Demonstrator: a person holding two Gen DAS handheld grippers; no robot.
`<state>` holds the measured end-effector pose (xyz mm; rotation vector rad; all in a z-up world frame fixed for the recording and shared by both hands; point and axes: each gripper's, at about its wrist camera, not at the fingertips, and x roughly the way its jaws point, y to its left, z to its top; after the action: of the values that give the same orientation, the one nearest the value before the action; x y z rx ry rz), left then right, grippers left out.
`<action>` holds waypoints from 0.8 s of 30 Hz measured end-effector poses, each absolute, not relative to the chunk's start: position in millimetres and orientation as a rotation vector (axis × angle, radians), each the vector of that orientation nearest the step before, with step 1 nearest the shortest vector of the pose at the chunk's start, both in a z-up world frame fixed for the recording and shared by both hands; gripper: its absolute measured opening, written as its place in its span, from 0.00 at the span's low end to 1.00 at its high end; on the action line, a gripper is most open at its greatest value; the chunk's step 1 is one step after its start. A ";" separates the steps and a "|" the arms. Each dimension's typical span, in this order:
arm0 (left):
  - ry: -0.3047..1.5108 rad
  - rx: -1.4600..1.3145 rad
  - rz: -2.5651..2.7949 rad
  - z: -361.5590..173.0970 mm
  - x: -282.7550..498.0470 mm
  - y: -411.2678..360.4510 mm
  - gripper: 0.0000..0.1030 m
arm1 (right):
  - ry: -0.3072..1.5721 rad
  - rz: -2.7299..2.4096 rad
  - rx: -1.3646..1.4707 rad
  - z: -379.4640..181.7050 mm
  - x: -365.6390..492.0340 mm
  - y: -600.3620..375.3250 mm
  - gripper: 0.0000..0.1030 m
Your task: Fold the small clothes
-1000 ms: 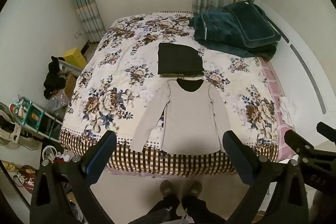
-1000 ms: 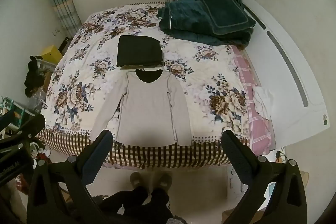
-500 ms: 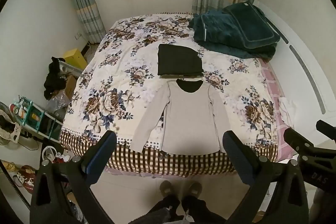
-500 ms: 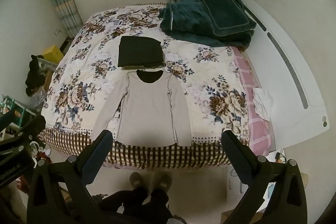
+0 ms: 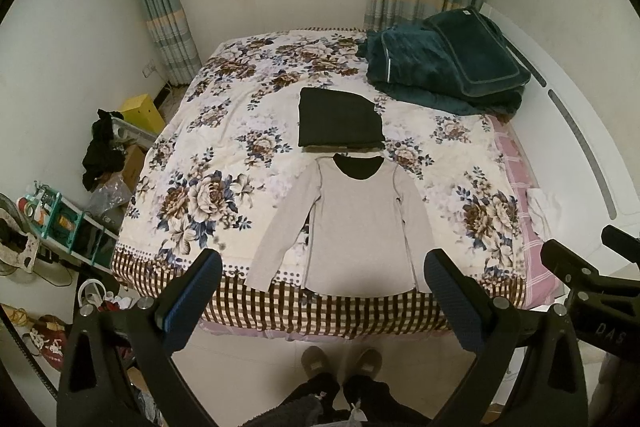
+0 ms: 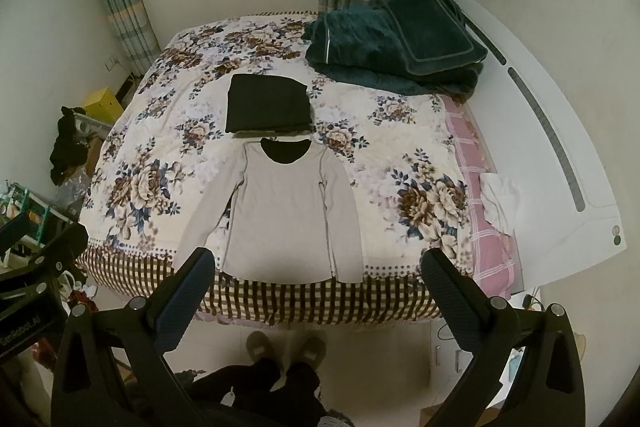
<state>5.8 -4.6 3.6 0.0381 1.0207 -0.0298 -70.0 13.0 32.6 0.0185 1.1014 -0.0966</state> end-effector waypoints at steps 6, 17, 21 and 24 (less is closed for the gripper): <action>1.018 0.036 -0.034 10.4 5.6 -6.1 1.00 | 1.098 -0.096 0.017 30.6 -73.1 12.8 1.00; 1.011 0.033 -0.034 9.8 4.0 -6.1 1.00 | 1.095 -0.096 0.018 36.5 -75.7 16.1 1.00; 1.013 0.033 -0.034 10.7 4.8 -7.9 1.00 | 1.095 -0.097 0.014 36.3 -76.5 16.4 1.00; 1.015 0.025 -0.029 17.8 4.3 -15.2 1.00 | 1.094 -0.095 0.013 41.0 -77.7 18.0 1.00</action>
<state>4.3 -15.2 17.8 0.0247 1.0150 -0.0287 -77.7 18.0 41.0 0.0125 1.0941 -0.0953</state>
